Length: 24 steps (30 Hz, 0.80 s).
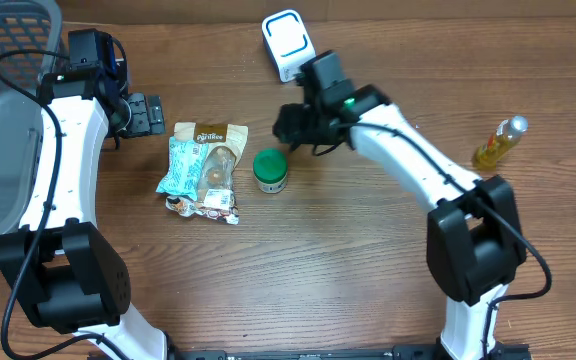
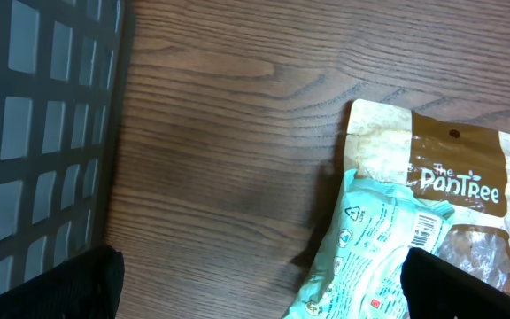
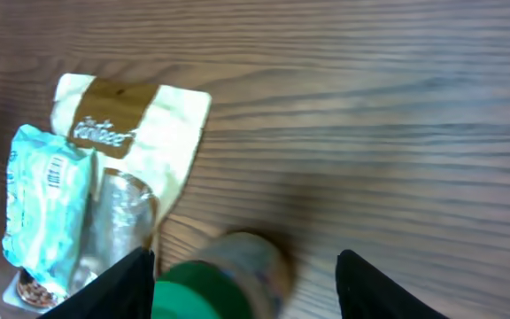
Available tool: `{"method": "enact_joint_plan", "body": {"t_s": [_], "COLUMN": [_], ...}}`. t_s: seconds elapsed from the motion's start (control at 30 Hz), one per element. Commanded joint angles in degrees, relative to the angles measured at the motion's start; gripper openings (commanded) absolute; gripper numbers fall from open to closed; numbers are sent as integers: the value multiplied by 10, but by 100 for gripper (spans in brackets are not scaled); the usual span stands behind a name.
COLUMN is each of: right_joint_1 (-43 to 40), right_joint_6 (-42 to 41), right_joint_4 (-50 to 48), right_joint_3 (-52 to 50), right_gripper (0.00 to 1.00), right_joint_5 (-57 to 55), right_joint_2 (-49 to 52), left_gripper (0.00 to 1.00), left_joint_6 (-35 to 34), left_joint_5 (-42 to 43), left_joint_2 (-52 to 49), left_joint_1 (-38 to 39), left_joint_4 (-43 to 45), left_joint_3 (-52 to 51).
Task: Scan the item barcode
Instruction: 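Move the right gripper over the green-lidded jar and lower it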
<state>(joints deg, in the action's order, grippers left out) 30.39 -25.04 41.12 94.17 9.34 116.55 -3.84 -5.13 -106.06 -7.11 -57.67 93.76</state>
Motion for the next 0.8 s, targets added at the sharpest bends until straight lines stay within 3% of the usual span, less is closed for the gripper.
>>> {"method": "enact_joint_plan", "body": {"t_s": [0.0,0.17,0.2,0.23,0.77], "right_joint_1": [22,63,70,75,136], "right_joint_6": [-35,-37,-37,-37,-65], "right_joint_4": [-5,-6,-6,-5,36], "right_joint_3": [9,24,26,27,26], "right_gripper": [66,76,84,100,100], "right_joint_5": [-75,-159,-172,-181,-202], "right_joint_2": [3,3,3,3,23], "left_gripper": [100,100,100,99,100], "left_joint_6": [11,11,11,11,11], "left_joint_5": [3,3,3,3,3], "left_joint_2": [11,11,11,11,11], "left_joint_1": [4,4,4,4,4], "left_joint_4": [0,0,0,0,0], "left_joint_3": [10,10,10,10,10]}}
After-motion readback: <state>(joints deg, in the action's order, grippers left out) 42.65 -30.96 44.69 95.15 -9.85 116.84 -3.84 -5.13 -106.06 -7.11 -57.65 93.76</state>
